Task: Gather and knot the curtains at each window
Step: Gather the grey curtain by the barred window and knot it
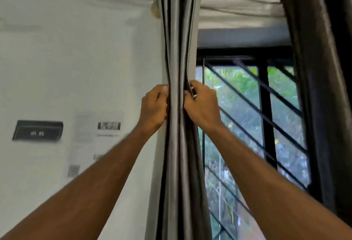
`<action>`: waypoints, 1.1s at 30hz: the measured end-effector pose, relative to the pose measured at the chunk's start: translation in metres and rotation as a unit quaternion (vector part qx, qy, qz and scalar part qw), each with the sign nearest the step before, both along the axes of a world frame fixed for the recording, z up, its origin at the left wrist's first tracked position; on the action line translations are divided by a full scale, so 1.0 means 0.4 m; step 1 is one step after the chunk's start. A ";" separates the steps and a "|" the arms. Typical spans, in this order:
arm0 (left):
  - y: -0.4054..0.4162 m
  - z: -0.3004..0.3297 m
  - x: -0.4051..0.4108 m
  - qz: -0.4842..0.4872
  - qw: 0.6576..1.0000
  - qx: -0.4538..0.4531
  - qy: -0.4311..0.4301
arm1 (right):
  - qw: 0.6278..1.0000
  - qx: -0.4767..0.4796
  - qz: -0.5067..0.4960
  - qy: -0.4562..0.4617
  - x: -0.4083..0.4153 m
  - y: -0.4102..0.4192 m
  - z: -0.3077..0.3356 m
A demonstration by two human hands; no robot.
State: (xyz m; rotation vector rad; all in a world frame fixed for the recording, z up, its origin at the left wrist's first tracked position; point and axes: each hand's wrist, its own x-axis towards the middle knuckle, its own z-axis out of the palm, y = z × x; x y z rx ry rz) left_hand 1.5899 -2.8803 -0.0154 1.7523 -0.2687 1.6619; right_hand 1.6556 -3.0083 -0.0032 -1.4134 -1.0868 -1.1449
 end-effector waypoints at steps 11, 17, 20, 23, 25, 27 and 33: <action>-0.024 -0.616 0.029 0.026 0.992 -0.036 0.122 | 0.996 0.004 0.075 0.043 0.030 -0.010 -0.583; 0.006 -0.858 -0.028 0.053 0.976 -0.095 0.188 | 0.998 0.013 -0.034 0.041 -0.024 -0.049 -0.780; 0.027 -0.949 -0.049 0.055 0.970 -0.100 0.214 | 0.999 -0.039 -0.012 -0.025 -0.091 -0.033 -0.857; 0.081 -1.048 -0.090 0.088 0.958 -0.139 0.236 | 0.992 -0.125 0.026 0.011 -0.106 -0.015 -0.977; 0.105 -1.094 -0.116 0.090 0.951 -0.174 0.239 | 0.985 -0.131 0.039 0.107 -0.101 -0.014 -1.050; 0.094 -1.117 -0.133 0.075 0.951 -0.160 0.252 | 0.980 -0.122 0.039 0.154 -0.106 -0.007 -1.110; 0.111 -1.200 -0.181 0.060 0.938 -0.221 0.261 | 0.964 -0.124 -0.001 0.237 -0.173 0.026 -1.236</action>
